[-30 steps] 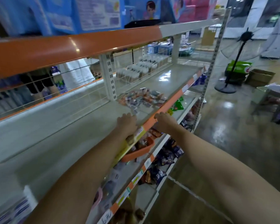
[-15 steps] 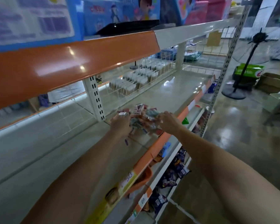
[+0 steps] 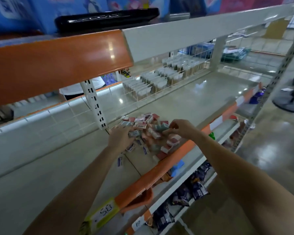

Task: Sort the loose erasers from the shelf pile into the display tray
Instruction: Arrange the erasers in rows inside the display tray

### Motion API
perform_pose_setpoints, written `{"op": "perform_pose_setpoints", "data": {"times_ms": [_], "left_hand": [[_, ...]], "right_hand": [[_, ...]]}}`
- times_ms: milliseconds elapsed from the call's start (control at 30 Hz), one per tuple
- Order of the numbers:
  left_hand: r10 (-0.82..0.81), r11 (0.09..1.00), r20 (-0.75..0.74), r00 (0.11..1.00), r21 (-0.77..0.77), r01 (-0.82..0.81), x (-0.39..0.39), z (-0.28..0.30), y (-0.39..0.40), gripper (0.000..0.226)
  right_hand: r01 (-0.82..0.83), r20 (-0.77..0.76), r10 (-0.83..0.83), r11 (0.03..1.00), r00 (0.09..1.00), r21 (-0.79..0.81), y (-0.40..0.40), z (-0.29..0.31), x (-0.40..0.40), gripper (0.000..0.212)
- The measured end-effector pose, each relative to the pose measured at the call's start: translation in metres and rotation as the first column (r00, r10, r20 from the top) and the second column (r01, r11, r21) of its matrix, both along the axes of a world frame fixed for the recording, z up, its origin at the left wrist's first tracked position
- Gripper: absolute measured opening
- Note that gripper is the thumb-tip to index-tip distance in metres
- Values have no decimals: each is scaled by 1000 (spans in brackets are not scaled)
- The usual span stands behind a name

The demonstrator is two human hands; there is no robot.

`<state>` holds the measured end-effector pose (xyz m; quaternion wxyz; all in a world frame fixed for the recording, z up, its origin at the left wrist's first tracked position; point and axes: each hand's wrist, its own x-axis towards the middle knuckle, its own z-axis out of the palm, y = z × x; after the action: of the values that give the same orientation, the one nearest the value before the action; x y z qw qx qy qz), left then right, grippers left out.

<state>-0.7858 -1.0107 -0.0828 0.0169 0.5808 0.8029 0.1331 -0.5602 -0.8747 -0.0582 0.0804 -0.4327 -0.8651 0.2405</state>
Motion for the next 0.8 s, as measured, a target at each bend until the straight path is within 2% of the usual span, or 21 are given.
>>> {"op": "perform_pose_setpoints", "data": {"times_ms": [167,333,467,633,800], "left_hand": [[75,992,57,996,98,-81,4,-7,-10,44],[151,969,107,983,180,-168,12,-3,-23,41],[193,947,192,962,221,-234,15,7,-42,40],[242,921,215,946,255,-294,14,21,-87,35],[337,881,206,919,275,-385,6,32,-150,33]], "right_hand": [[-93,-75,85,990,994,-102,15,-5,10,42],[-146,-181,137,989,974,-36,21,-7,8,27],[-199,-303,161,975,939,-100,7,4,-7,18],[-367,-449,227,895,864,-253,-32,16,-41,8],[-537,-562,254,731,787,-421,-90,19,-93,11]]}}
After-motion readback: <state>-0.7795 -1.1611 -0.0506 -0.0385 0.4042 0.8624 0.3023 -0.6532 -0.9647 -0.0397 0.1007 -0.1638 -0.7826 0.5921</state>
